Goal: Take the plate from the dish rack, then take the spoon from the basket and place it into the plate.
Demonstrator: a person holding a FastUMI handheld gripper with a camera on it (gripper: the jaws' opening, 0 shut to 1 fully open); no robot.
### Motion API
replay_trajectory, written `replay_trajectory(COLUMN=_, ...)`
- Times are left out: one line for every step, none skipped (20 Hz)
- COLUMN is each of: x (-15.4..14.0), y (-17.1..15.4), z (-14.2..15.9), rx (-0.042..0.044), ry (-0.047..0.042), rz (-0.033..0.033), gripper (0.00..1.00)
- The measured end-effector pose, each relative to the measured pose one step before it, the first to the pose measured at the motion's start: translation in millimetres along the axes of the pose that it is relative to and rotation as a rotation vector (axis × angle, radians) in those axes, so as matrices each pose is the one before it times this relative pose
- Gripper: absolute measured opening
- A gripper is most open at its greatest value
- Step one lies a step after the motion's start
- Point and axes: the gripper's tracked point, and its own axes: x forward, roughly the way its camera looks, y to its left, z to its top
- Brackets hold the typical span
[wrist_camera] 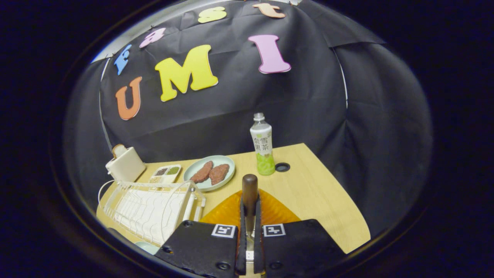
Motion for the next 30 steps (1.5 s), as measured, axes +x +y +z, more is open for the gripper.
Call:
replay_trajectory(x=-8.33, y=0.05, z=6.77, rx=-0.00946, ry=-0.02691, rz=-0.01877, gripper=0.13)
replay_trajectory(x=-8.65, y=1.46, z=5.65, rx=-0.0061, ry=-0.02396, rz=-0.01326, gripper=0.13)
replay_trajectory(x=-8.5, y=1.8, z=5.99, rx=-0.00663, ry=-0.01815, rz=-0.01068, gripper=0.13)
replay_trajectory(x=-7.36, y=0.58, z=2.08, rx=-0.01629, ry=-0.00494, rz=-0.01754, gripper=0.13)
replay_trajectory(x=-7.85, y=0.08, z=2.63, rx=-0.01609, ry=-0.00544, rz=-0.01908, gripper=0.13)
replay_trajectory(x=-10.1, y=1.19, z=5.38, rx=-0.00787, ry=-0.01318, rz=-0.0115, gripper=0.13)
replay_trajectory(x=-10.54, y=3.52, z=5.48, rx=-0.00506, ry=-0.01463, rz=-0.00269, gripper=0.13)
replay_trajectory(x=-11.07, y=3.19, z=2.25, rx=-0.00258, ry=-0.01093, rz=-0.00104, gripper=0.13)
replay_trajectory(x=-11.51, y=3.42, z=3.18, rx=-0.00186, ry=-0.01423, rz=-0.00219, gripper=0.13)
replay_trajectory(x=-10.7, y=3.55, z=1.69, rx=-0.00291, ry=-0.0125, rz=-0.00206, gripper=0.13)
replay_trajectory(x=-11.97, y=4.66, z=2.57, rx=-0.00369, ry=-0.01436, rz=-0.00326, gripper=0.12)
replay_trajectory(x=-11.05, y=6.61, z=0.92, rx=-0.00371, ry=-0.01445, rz=-0.00045, gripper=0.13)
replay_trajectory(x=-11.79, y=7.31, z=1.95, rx=-0.00174, ry=-0.01667, rz=0.00151, gripper=0.13)
replay_trajectory(x=-12.71, y=8.72, z=1.19, rx=-0.00352, ry=-0.01655, rz=0.00452, gripper=0.13)
replay_trajectory(x=-12.83, y=10.26, z=0.7, rx=-0.01028, ry=-0.01428, rz=0.00751, gripper=0.12)
replay_trajectory(x=-11.02, y=10.08, z=-1.92, rx=-0.01362, ry=-0.01469, rz=0.00777, gripper=0.12)
replay_trajectory(x=-10.25, y=11.78, z=-2.18, rx=-0.01314, ry=-0.01206, rz=0.00573, gripper=0.12)
replay_trajectory(x=-10.87, y=11.83, z=-4.85, rx=-0.01263, ry=-0.00704, rz=0.00697, gripper=0.12)
replay_trajectory(x=-10.61, y=12.81, z=-5.6, rx=-0.00916, ry=-0.00528, rz=0.01254, gripper=0.12)
replay_trajectory(x=-8.07, y=14.56, z=-5.45, rx=-0.00159, ry=-0.00431, rz=0.01658, gripper=0.12)
replay_trajectory(x=-9.54, y=14.07, z=-7.28, rx=-0.00026, ry=0.00132, rz=0.01593, gripper=0.12)
replay_trajectory(x=-6.87, y=11.62, z=-10.25, rx=0.00069, ry=0.00542, rz=0.01167, gripper=0.12)
replay_trajectory(x=-6.06, y=11.46, z=-11.61, rx=0.0045, ry=0.00958, rz=0.00653, gripper=0.13)
replay_trajectory(x=-3.79, y=13.29, z=-12.77, rx=0.00575, ry=0.01459, rz=0.00873, gripper=0.13)
replay_trajectory(x=-2.95, y=12.26, z=-11.75, rx=0.00906, ry=0.01775, rz=0.01172, gripper=0.12)
replay_trajectory(x=-3.21, y=12.95, z=-14.33, rx=0.00398, ry=0.02254, rz=0.01912, gripper=0.13)
replay_trajectory(x=-2.66, y=11.78, z=-11.63, rx=0.0064, ry=0.02091, rz=0.01576, gripper=0.13)
replay_trajectory(x=-0.09, y=10.0, z=-10.25, rx=0.00744, ry=0.01404, rz=0.00888, gripper=0.13)
replay_trajectory(x=-0.34, y=7.78, z=-7.57, rx=0.00302, ry=0.00986, rz=0.00256, gripper=0.12)
replay_trajectory(x=0.53, y=5.55, z=-7.68, rx=0.00176, ry=0.01086, rz=-0.00108, gripper=0.12)
